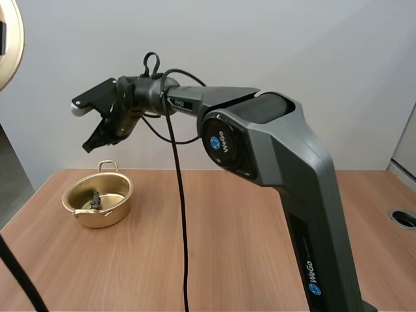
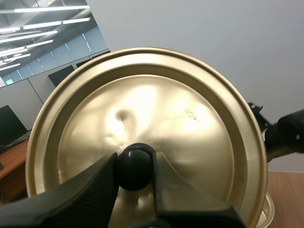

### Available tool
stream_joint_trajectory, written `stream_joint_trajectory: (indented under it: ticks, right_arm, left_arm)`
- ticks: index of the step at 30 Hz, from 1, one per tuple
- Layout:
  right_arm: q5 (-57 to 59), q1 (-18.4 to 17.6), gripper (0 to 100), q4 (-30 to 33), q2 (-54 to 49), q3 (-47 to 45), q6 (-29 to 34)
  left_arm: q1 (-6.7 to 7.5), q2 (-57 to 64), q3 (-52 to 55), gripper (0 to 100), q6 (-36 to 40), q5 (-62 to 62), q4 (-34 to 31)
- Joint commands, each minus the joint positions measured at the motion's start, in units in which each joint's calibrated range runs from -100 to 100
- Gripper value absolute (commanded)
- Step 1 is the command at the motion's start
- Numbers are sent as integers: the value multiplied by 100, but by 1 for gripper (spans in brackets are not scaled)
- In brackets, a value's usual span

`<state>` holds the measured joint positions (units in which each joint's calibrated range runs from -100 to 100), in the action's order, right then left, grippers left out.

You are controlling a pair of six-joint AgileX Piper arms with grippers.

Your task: Open the pot, put the car inside, and close it

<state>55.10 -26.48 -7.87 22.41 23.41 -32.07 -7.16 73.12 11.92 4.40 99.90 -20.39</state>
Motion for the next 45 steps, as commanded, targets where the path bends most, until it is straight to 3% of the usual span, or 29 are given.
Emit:
stream_joint_trajectory:
  ticks: [1,12,17,22,33,45]
  right_arm:
    - [387,162,0,0,-352,2,529]
    - [3392,1515,0,-69,-1737,2,635]
    - [4364,2178,0,-558,-2612,2,635]
    - [4490,2598,0,-816,-3611,2,601]
    - [4490,2707,0,-768,-5728,2,601]
    - [4490,2707,0,-275,-7372,-11,601]
  left_arm:
    - [3,-15,195,0,-3,10,-7]
    - [3,-666,1331,0,-3,-301,241]
    - [3,-1256,2298,0,-3,-1566,685]
    - [3,-2051,3267,0,151,-3288,771]
    - [3,-3944,3549,0,404,-5755,771]
    - [3,-5376,3385,0,865,-6202,771]
